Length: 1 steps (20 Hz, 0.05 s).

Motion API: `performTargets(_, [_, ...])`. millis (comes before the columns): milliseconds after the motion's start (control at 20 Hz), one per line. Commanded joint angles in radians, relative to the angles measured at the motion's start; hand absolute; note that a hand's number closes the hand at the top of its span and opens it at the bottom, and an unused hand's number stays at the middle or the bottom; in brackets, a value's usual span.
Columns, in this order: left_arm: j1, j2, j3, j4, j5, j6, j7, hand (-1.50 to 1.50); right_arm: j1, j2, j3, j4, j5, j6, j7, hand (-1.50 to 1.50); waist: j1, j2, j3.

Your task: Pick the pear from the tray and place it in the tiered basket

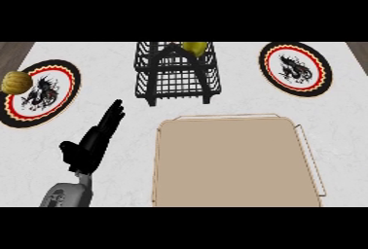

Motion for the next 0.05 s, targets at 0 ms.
performTargets(0, [-0.018,0.008,0.010,-0.008,0.007,-0.009,0.028,0.00,0.092,-0.128,-0.023,-0.023,-0.041,0.160,-0.012,-1.50,0.000,0.000,0.000])
